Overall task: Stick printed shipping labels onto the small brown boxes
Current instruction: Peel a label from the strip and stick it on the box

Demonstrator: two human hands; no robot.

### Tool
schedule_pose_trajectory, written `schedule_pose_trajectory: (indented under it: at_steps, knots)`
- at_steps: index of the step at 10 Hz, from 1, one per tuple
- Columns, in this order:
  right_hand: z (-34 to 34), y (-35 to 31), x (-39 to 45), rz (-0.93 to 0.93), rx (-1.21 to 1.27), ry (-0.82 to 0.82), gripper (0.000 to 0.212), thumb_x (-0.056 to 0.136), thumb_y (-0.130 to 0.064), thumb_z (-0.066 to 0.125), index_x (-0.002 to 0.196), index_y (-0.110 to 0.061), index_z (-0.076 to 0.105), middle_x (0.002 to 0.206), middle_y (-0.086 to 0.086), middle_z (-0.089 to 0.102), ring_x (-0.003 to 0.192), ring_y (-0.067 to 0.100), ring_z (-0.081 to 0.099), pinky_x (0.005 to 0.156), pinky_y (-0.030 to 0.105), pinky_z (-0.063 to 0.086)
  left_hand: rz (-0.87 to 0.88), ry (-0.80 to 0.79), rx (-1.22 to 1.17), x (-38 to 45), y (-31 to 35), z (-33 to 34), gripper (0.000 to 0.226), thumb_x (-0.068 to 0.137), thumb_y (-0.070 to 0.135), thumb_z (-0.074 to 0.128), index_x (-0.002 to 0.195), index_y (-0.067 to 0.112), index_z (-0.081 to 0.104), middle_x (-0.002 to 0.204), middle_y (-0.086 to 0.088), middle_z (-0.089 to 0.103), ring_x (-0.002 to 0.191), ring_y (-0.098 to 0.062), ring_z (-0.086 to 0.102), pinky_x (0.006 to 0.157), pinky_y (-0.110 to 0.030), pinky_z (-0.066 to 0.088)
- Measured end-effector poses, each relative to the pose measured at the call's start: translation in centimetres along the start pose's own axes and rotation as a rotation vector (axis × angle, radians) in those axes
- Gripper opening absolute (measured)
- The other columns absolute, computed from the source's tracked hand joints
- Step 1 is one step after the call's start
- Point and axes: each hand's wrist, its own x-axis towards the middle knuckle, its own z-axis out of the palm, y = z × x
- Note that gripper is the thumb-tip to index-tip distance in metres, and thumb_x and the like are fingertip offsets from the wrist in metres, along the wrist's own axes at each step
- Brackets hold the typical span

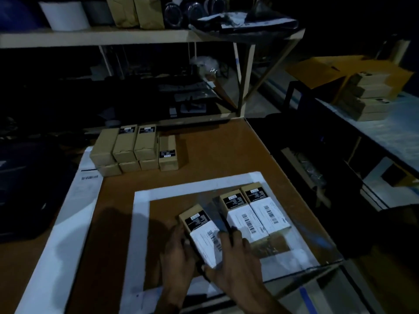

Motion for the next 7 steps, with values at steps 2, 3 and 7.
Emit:
schedule_pose_trajectory:
  at_steps: [2, 3, 7]
  knots:
    - [-0.3, 2.2, 0.4, -0.148, 0.114, 0.06, 0.079, 0.075, -0.077, 0.061, 0.14, -0.038, 0.038, 0.138, -0.005, 0.04, 0.117, 0.021, 0.055, 0.085, 0.032, 0.049, 0.052, -0.093, 0.031, 0.3, -0.7, 0.8, 0.077, 0.09, 0.076, 0.032, 0.147, 0.026, 0.036, 0.142, -0.002, 0.051, 0.12, -0.027, 0.058, 0.096, -0.041, 0.052]
    - [-0.4, 3.4, 0.8, -0.196, 0.201, 0.071, 0.074, 0.078, -0.065, 0.069, 0.141, -0.034, 0.046, 0.138, -0.006, 0.045, 0.119, 0.02, 0.057, 0.091, 0.033, 0.05, 0.052, -0.086, -0.048, 0.5, 0.4, 0.9, 0.06, 0.095, 0.068, 0.037, 0.142, 0.031, 0.043, 0.125, 0.012, 0.058, 0.103, -0.013, 0.066, 0.079, -0.011, 0.05]
    - [-0.5, 7.8, 1.0, -0.187, 0.151, 0.332, 0.089, 0.06, -0.084, 0.059, 0.137, -0.039, 0.053, 0.147, -0.011, 0.036, 0.13, 0.019, 0.028, 0.101, 0.042, 0.044, -0.065, 0.129, -0.06, 0.5, 2.8, 3.2, 0.052, 0.099, 0.06, 0.04, 0.1, 0.015, 0.064, 0.074, -0.004, 0.067, 0.071, -0.023, 0.069, 0.063, -0.032, 0.049]
